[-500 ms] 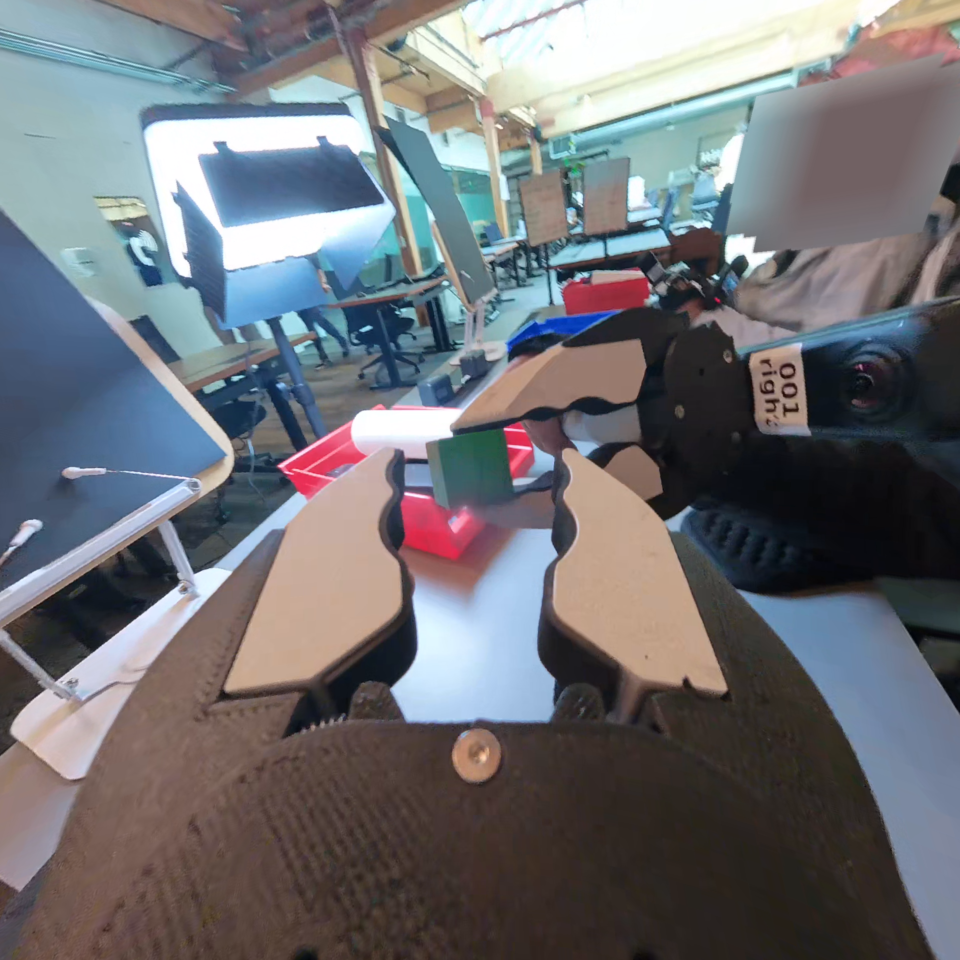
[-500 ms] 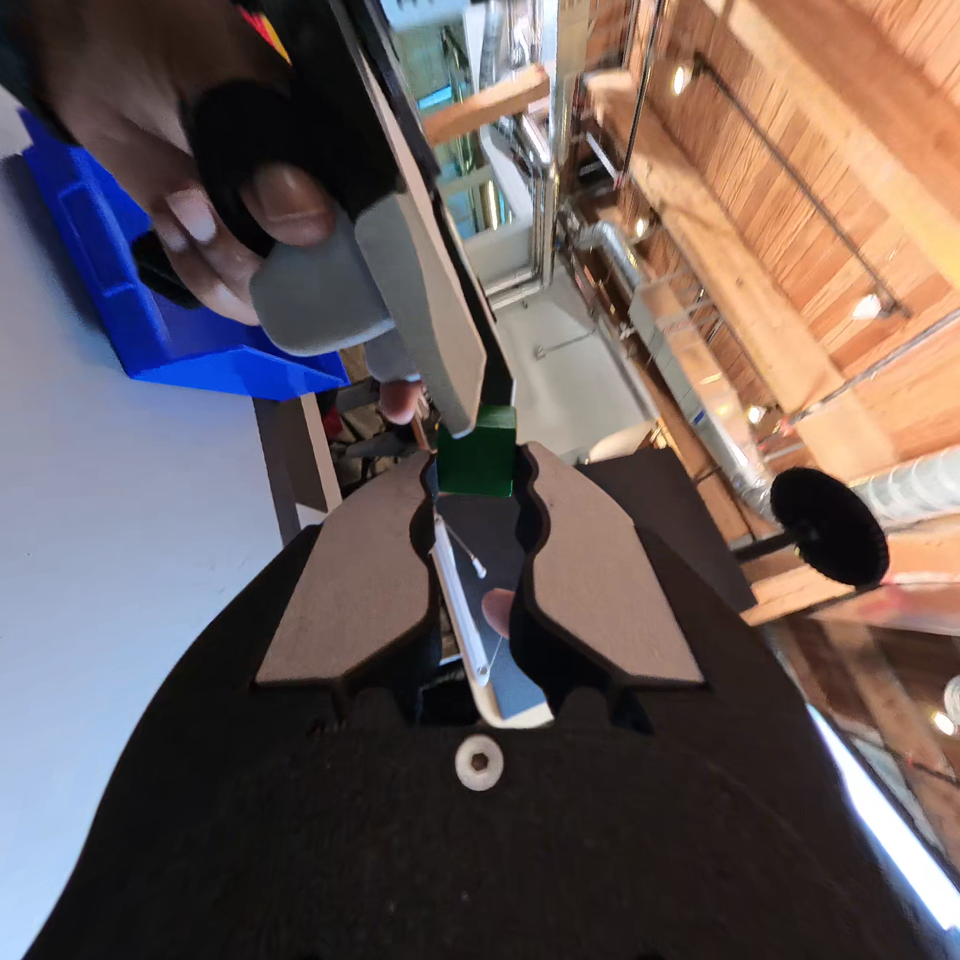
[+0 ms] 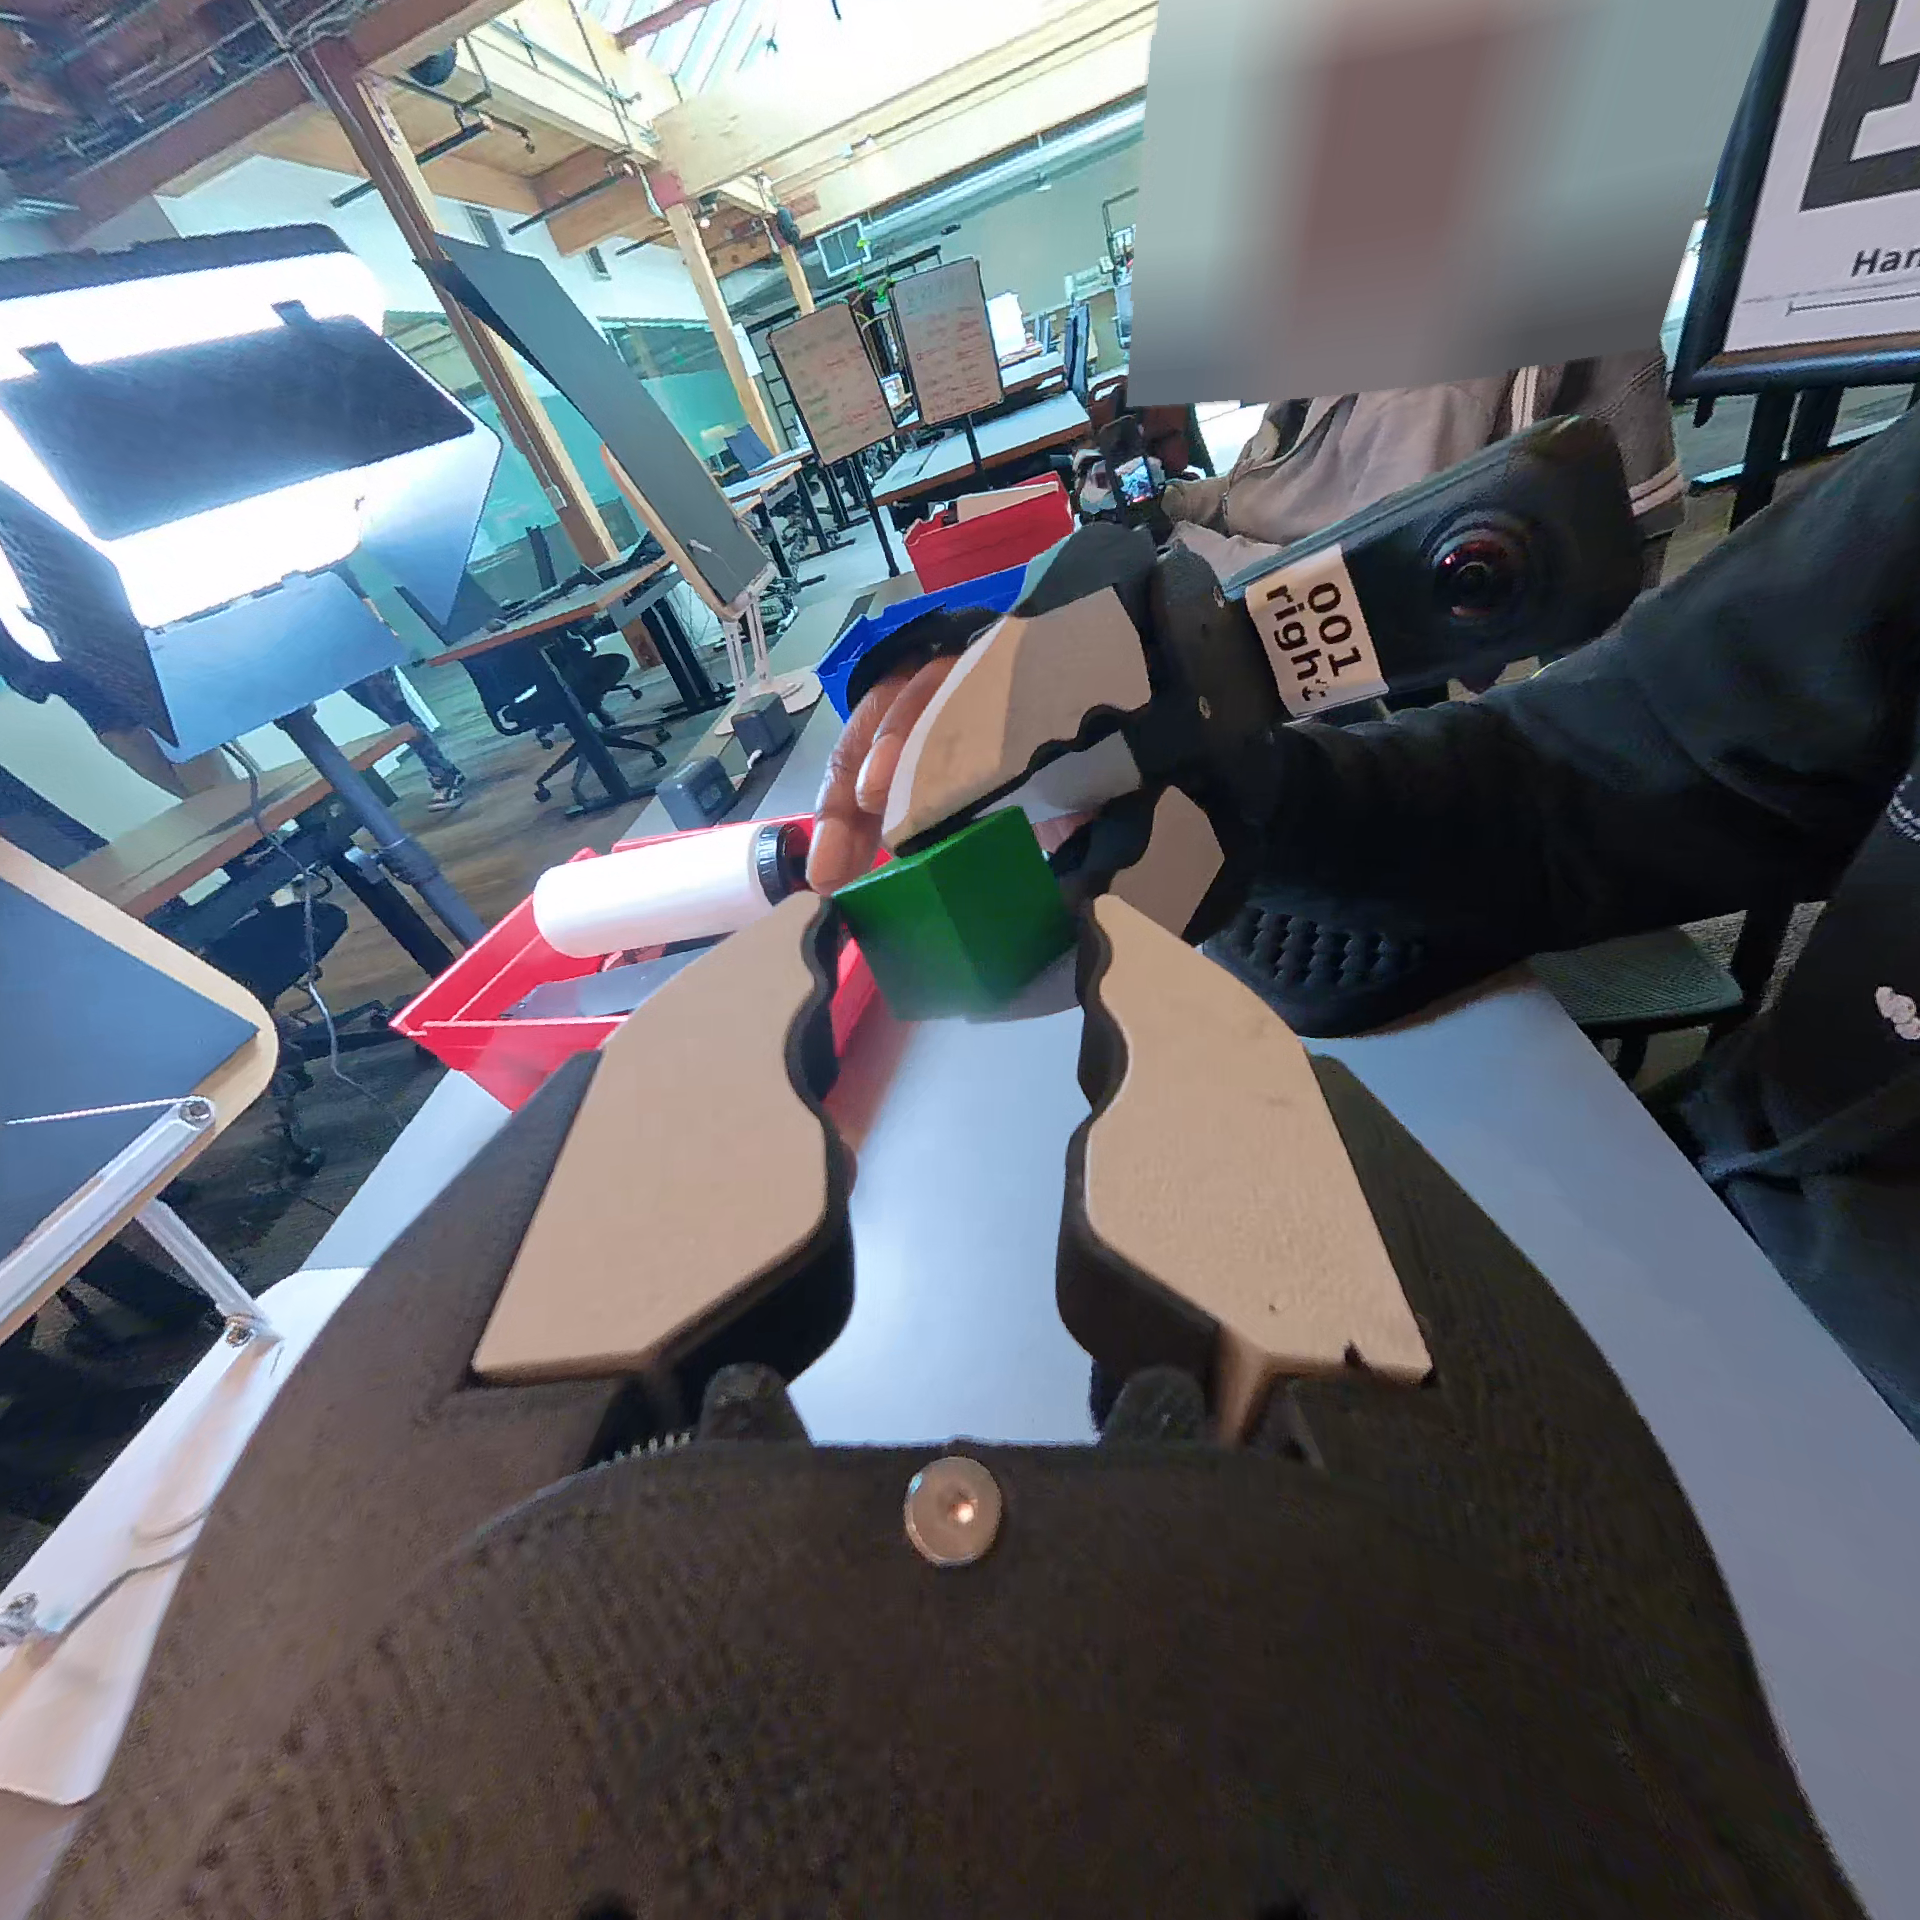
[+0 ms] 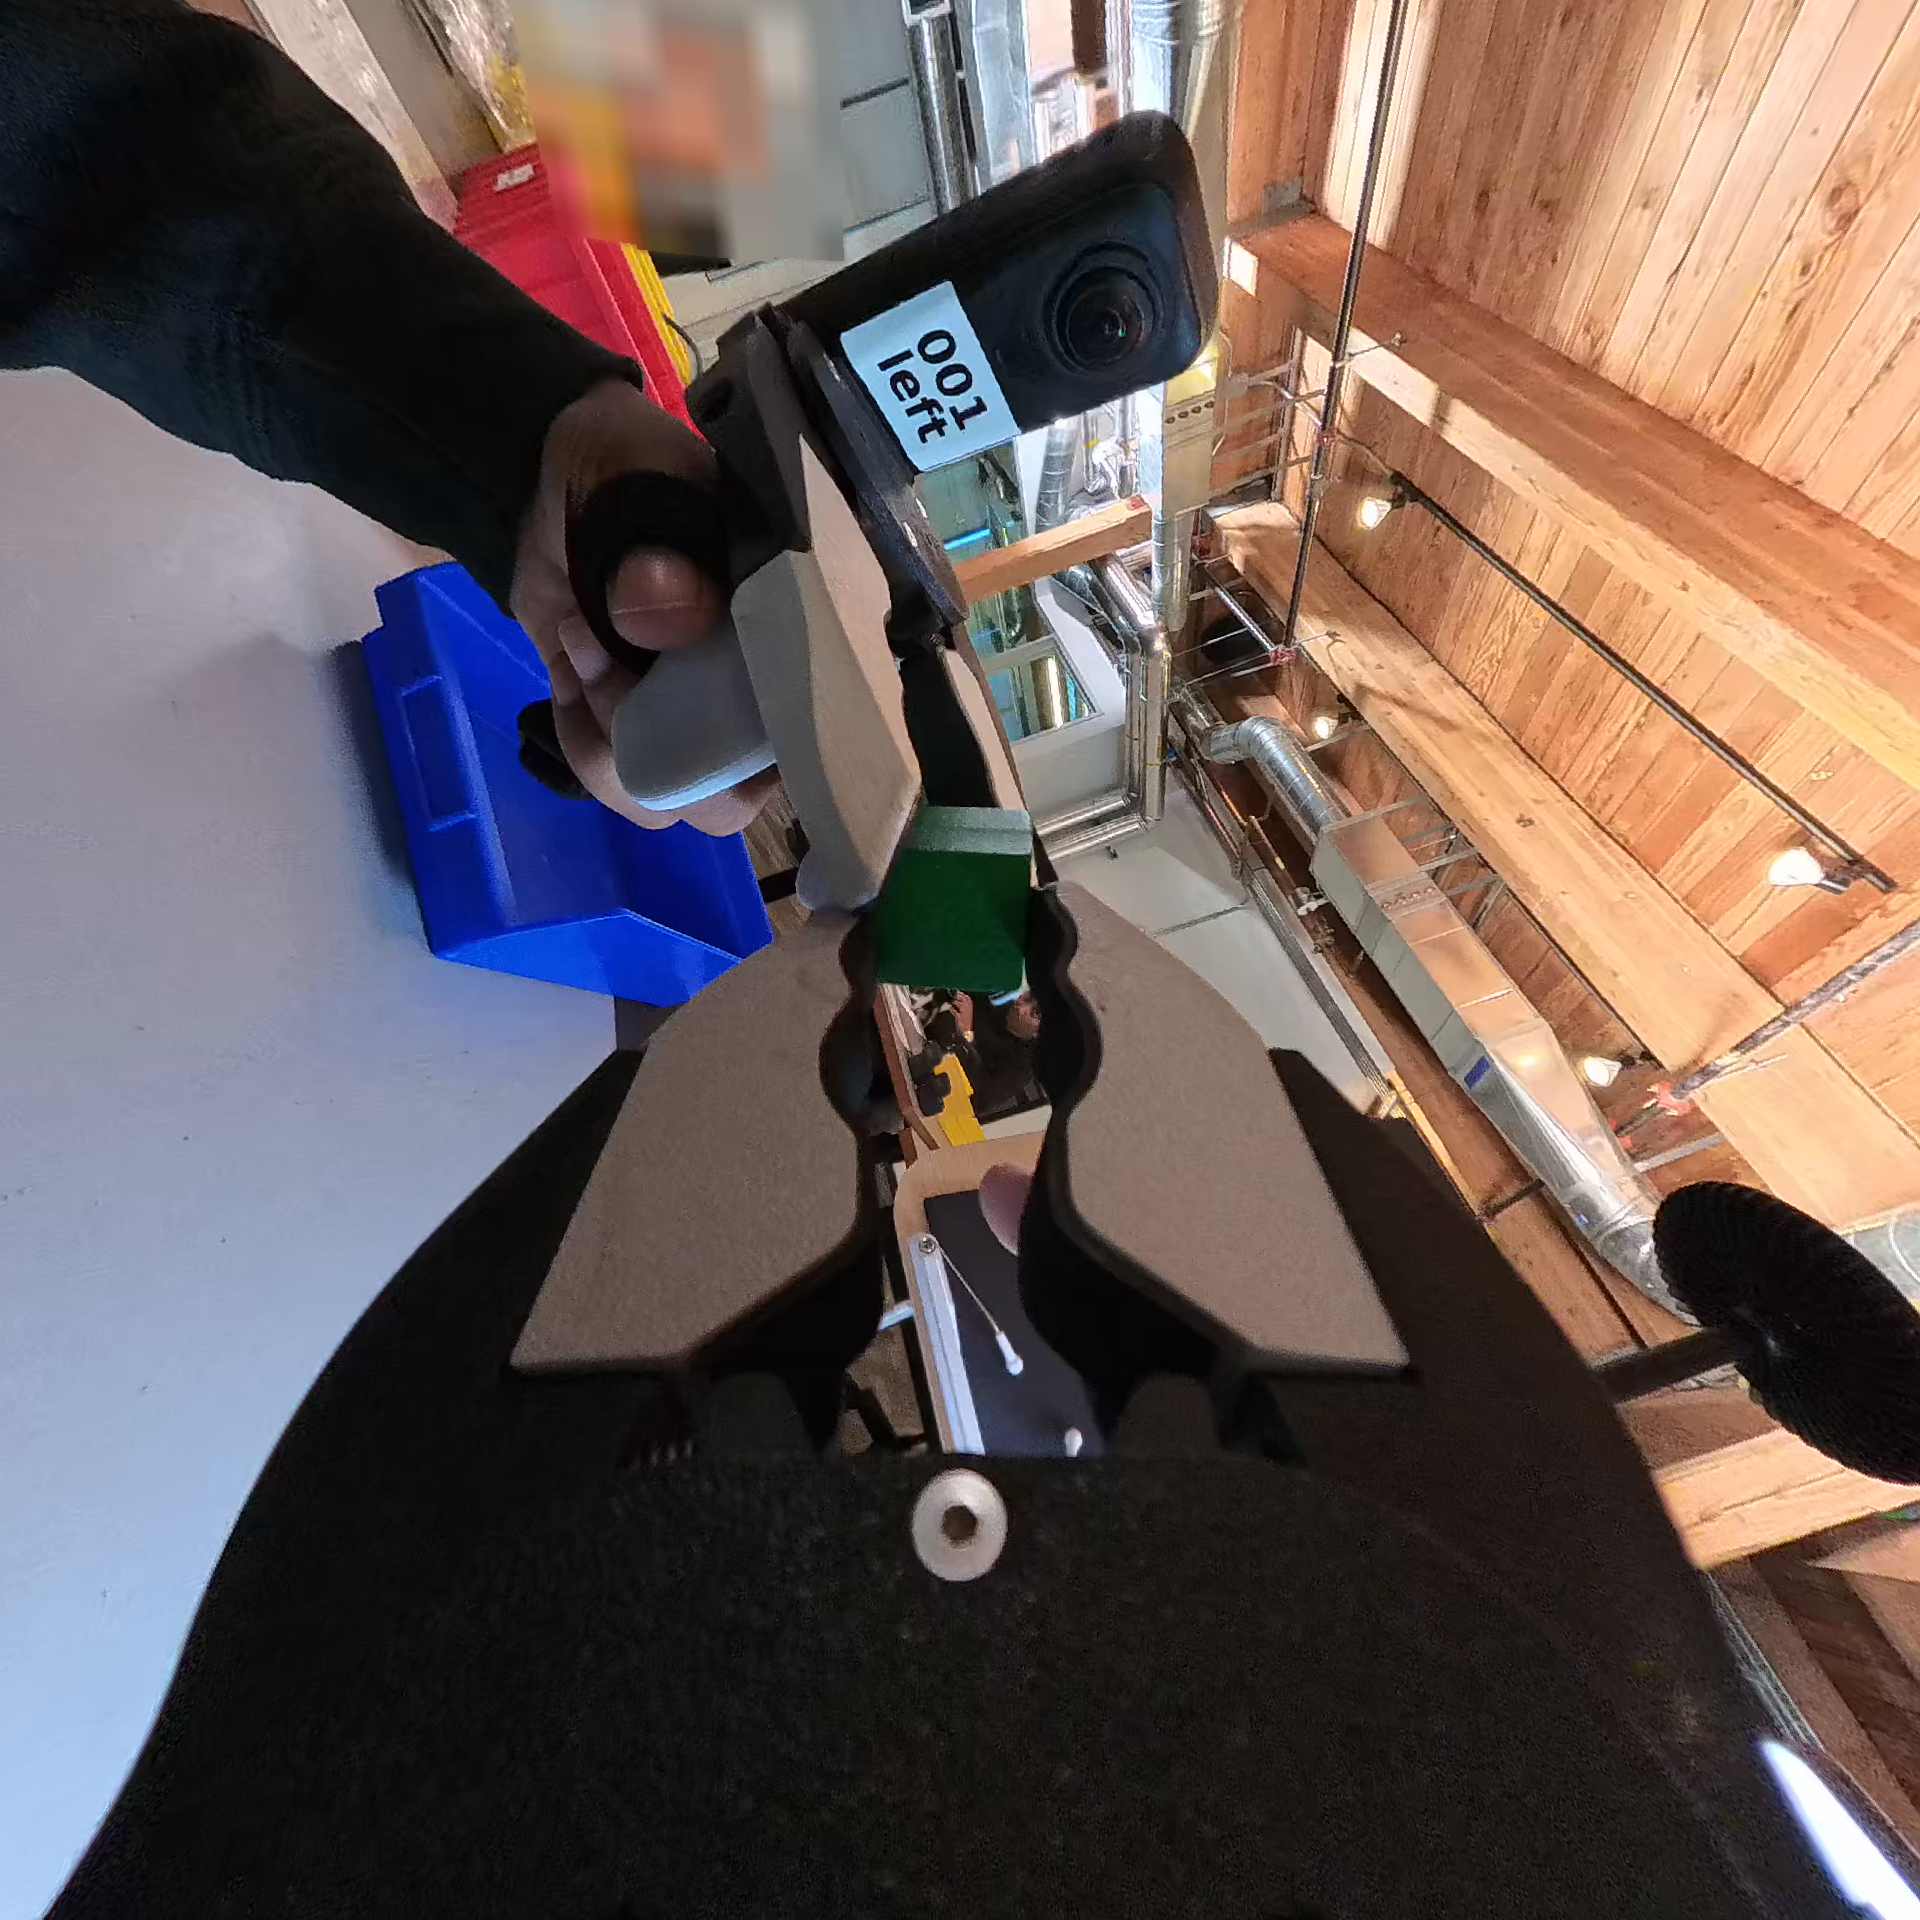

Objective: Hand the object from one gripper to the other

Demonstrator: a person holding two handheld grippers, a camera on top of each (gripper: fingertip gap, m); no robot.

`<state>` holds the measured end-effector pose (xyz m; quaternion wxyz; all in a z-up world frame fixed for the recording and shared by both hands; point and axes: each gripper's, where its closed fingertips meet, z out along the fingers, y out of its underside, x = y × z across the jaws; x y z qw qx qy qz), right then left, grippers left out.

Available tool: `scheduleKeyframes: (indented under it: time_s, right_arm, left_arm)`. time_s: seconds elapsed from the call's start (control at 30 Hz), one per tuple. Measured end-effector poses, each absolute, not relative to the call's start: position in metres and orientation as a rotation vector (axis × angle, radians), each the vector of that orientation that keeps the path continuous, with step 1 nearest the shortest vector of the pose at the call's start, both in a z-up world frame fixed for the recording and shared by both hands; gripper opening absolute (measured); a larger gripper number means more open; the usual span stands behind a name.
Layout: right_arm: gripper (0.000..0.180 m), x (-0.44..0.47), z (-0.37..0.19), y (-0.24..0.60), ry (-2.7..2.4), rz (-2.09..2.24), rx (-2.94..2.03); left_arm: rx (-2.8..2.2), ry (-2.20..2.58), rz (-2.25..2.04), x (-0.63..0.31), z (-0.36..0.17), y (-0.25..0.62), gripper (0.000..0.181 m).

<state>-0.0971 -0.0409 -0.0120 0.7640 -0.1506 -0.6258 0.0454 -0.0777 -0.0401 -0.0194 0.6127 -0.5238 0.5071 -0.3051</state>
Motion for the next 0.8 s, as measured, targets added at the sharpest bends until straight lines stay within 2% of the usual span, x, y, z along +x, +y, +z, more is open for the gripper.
scheduleKeyframes:
  time_s: [0.17, 0.27, 0.37, 0.43, 0.57, 0.7, 0.8]
  right_arm:
    - [0.028, -0.097, -0.012, -0.037, -1.361, 0.113, -0.36]
    - [0.029, -0.095, -0.01, -0.029, -1.364, 0.271, -0.501]
    - [0.049, -0.088, -0.005, -0.023, -1.365, 0.675, -0.758]
    - [0.053, -0.082, 0.006, -0.016, -1.292, 0.909, -0.894]
    - [0.054, -0.081, 0.009, -0.008, -1.207, 1.151, -1.098]
    - [0.058, -0.094, -0.011, -0.007, -1.229, 1.203, -1.28]
    - [0.043, -0.099, -0.018, -0.004, -1.216, 1.203, -1.313]
  left_arm:
    - [-1.212, 1.157, -0.683, -0.077, -0.019, -0.037, 0.043]
    - [-1.184, 1.119, -0.622, -0.079, -0.013, -0.032, 0.043]
    - [-1.157, 1.044, -0.452, -0.091, -0.003, -0.019, 0.043]
    - [-1.139, 1.005, -0.301, -0.098, 0.002, -0.011, 0.043]
    - [-1.079, 1.021, 0.095, -0.098, -0.003, 0.005, 0.042]
    - [-1.008, 1.052, 0.271, -0.084, -0.012, 0.009, 0.042]
    - [-0.99, 1.09, 0.348, -0.078, -0.02, 0.011, 0.042]
